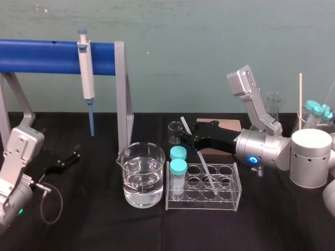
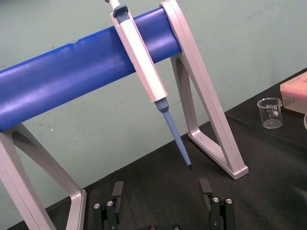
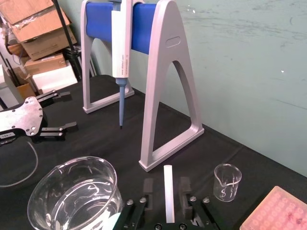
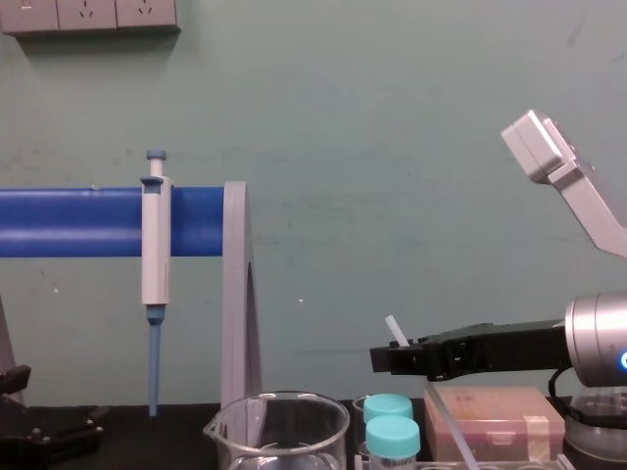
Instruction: Pick up the stirring rod with one hand, then place it down.
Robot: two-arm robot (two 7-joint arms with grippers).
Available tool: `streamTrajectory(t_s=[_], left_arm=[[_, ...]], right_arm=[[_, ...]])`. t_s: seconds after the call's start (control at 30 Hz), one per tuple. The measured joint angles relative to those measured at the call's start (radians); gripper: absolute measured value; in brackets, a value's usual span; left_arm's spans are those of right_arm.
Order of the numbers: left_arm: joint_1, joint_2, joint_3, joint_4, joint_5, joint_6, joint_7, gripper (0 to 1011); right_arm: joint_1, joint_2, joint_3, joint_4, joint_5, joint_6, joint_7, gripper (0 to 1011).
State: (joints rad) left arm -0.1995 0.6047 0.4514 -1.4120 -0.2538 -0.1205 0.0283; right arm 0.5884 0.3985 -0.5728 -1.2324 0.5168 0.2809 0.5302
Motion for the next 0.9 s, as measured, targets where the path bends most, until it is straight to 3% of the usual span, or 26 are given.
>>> streamTrajectory(t_s=[0.3, 0.5, 0.67, 0.9], left_arm=[[0.000, 0.000, 0.000, 0.000, 0.000, 0.000, 0.000, 1000], [0.000, 0.000, 0.000, 0.000, 0.000, 0.000, 0.000, 1000], [0.000, 0.000, 0.000, 0.000, 0.000, 0.000, 0.000, 1000], [0.000, 0.000, 0.000, 0.000, 0.000, 0.000, 0.000, 1000]], right_arm=[[0.000, 0.000, 0.000, 0.000, 0.000, 0.000, 0.000, 83], [-0.009, 0.000, 0.008, -0.008, 0.001, -0.018, 0.000, 72], [-0.033, 0.002, 0.025, -0.031, -0.003, -0.074, -0.012, 72], [-0.110, 0.020, 0.069, -0.100, -0.044, -0.212, -0.056, 72]])
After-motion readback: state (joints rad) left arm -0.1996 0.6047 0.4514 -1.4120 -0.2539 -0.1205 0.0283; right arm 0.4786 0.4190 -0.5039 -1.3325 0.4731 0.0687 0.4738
